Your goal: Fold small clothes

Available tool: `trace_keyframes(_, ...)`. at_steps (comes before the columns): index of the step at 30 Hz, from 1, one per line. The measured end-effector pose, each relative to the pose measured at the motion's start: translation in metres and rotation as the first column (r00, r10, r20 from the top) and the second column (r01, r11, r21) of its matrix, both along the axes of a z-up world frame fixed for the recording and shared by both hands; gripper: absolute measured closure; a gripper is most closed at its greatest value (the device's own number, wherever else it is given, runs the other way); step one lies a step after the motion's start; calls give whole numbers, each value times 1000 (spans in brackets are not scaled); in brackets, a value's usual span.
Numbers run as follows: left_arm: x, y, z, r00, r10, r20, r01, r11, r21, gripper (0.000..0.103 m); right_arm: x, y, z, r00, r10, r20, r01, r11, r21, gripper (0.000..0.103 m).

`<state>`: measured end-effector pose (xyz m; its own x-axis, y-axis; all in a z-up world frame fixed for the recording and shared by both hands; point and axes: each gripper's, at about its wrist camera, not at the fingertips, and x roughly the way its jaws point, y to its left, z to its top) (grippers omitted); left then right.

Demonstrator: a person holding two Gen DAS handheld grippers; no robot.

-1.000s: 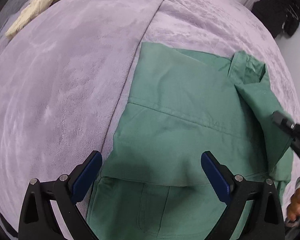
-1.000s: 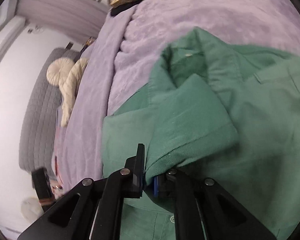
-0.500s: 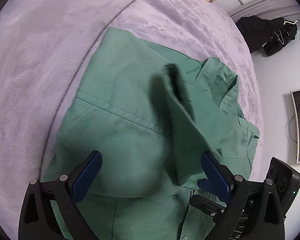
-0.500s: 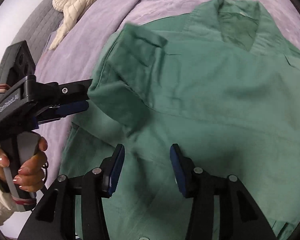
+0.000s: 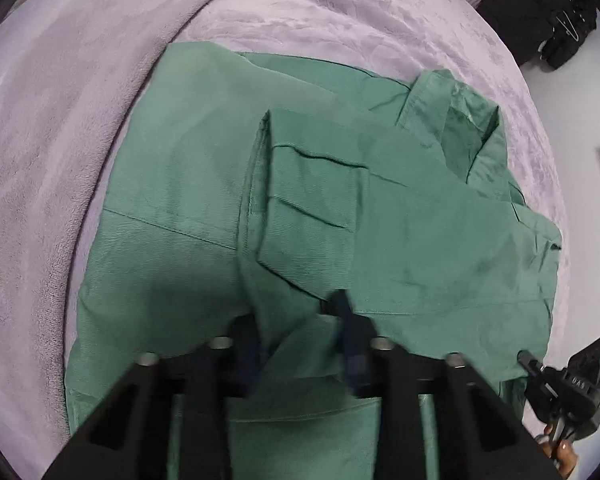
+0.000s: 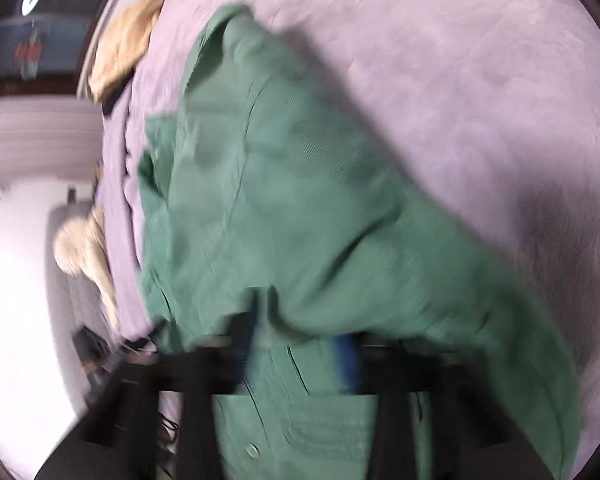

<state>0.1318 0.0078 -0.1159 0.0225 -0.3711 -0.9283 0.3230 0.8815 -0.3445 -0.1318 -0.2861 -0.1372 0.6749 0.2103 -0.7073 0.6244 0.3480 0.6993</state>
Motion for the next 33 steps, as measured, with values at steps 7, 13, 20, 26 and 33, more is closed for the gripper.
trace_keyframes(7, -23, -19, 13, 998, -56, 40, 58, 998, -32, 84, -17, -24, 27, 996, -37, 79, 44, 995, -91, 98)
trace_keyframes(13, -25, -22, -4, 998, -59, 29, 58, 998, 12, 84, -26, -41, 0, 991, 103, -91, -105, 994, -18, 92)
trace_keyframes(20, -26, -26, -4, 995, -91, 44, 89, 995, 51, 84, -20, -28, 70, 949, 316, 12, -311, 939, -149, 66)
trace_keyframes(26, -28, -31, -5, 993, -103, 58, 98, 992, 80, 84, 39, -110, 66, 990, 139, -18, -140, 963, -229, 40)
trace_keyframes(33, -24, -37, 10, 987, -119, 111, 110, 990, 84, 84, 93, -125, 43, 988, 147, -42, -152, 966, -208, 99)
